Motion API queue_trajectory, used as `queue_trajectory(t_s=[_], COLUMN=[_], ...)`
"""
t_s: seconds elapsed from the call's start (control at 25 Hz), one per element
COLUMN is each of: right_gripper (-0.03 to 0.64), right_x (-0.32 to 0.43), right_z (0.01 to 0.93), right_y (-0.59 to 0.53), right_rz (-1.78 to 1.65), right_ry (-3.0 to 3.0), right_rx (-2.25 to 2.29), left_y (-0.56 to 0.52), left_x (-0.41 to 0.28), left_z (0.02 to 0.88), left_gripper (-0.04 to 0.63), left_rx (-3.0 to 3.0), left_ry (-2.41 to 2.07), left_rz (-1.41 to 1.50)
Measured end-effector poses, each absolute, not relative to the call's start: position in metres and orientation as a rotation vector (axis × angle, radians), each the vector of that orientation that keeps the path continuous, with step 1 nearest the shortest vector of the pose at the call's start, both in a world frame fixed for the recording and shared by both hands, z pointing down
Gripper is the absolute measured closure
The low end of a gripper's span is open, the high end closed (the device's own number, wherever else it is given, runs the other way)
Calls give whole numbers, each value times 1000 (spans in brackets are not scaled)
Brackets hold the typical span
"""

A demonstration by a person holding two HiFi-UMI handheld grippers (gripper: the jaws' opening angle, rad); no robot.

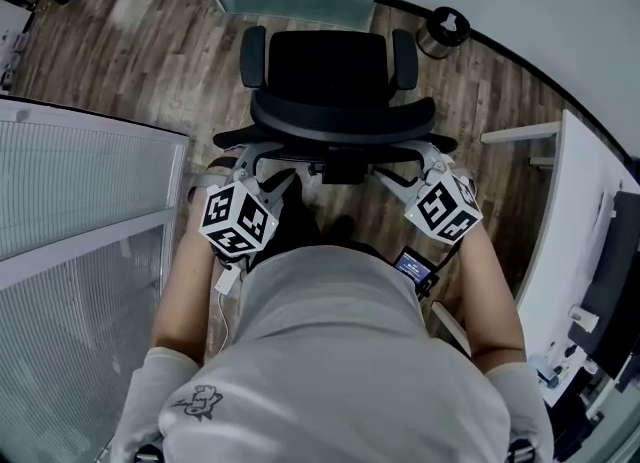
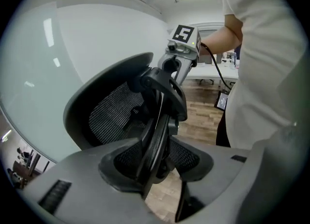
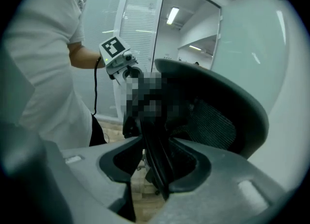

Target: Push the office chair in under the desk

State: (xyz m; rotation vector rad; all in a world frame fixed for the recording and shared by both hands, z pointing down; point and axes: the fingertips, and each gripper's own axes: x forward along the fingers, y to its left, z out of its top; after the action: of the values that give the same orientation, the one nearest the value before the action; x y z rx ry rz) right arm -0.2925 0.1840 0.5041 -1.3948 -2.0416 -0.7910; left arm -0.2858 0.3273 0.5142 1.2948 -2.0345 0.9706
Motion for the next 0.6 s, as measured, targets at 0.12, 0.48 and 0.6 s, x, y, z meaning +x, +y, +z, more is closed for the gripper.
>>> queue_trajectory(t_s=[0.12,0.48,0.6], right_gripper=[453,443,445], right_x=[-294,-298,-298], right_z=[520,552,568], right_y=[182,184,177], right_rz=[-942,-1222,-1309], right_ry=[-1947,-1710,-1623], right_rx=[-1408,-1427,-1406], left_y=[328,325,323], left_x=[-291,-299,-298], left_z=[527,562,569], left_gripper=[422,422,422], left_rx=[1306,1344,1349], left_ry=[-1973,-1797,-1763], left_rz=[1028,1129,1158])
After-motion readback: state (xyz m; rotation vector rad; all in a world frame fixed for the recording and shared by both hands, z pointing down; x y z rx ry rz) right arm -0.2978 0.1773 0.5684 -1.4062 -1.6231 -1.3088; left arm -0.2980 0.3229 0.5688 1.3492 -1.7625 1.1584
